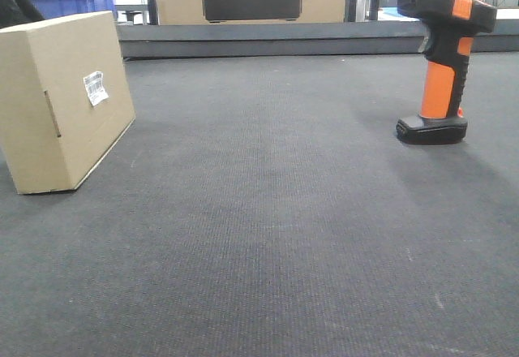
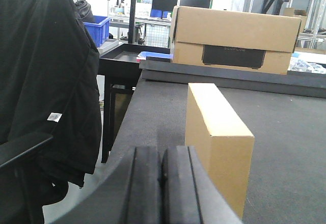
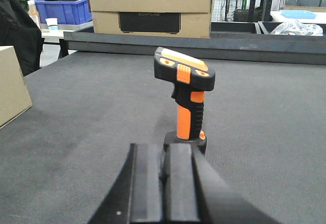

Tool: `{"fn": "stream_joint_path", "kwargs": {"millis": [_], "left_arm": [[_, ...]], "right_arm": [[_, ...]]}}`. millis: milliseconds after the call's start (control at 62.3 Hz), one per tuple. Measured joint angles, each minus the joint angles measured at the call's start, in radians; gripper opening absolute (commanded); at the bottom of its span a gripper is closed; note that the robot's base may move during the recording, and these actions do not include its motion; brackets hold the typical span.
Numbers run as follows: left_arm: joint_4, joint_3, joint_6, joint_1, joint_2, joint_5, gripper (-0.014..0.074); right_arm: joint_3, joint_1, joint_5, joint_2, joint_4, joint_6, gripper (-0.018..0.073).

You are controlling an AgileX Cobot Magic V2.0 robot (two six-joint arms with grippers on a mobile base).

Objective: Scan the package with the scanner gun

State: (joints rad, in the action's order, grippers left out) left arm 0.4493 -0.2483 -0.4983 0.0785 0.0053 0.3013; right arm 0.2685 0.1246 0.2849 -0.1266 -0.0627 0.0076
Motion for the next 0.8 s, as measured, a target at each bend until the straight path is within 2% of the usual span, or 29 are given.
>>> {"fn": "stream_joint_path", "kwargs": {"millis": [257,369,465,642,802], "left_arm": [[0.0,0.0,0.0,0.0,0.0,0.0,-0.0111],[0.0,0.0,0.0,0.0,0.0,0.0,-0.0111],[0.0,0.0,0.0,0.0,0.0,0.0,-0.0111],[0.0,0.0,0.0,0.0,0.0,0.0,-0.0111],[0.0,0.0,0.0,0.0,0.0,0.0,-0.0111]], "right_arm": [[0.0,0.0,0.001,0.0,0.002,0.0,-0.0168],[-0.015,-0.002,-0.027,0.012,0.032,0.0,-0.0168],[-0.088,-0.042,-0.12,0.039,0.043,0.0,-0.0168],[-0.253,-0.191,-0.261,0.088,0.034,0.0,-0.0168],[-0.266,-0.207,-0.279,0.118,0.03,0.0,-0.0168]]}}
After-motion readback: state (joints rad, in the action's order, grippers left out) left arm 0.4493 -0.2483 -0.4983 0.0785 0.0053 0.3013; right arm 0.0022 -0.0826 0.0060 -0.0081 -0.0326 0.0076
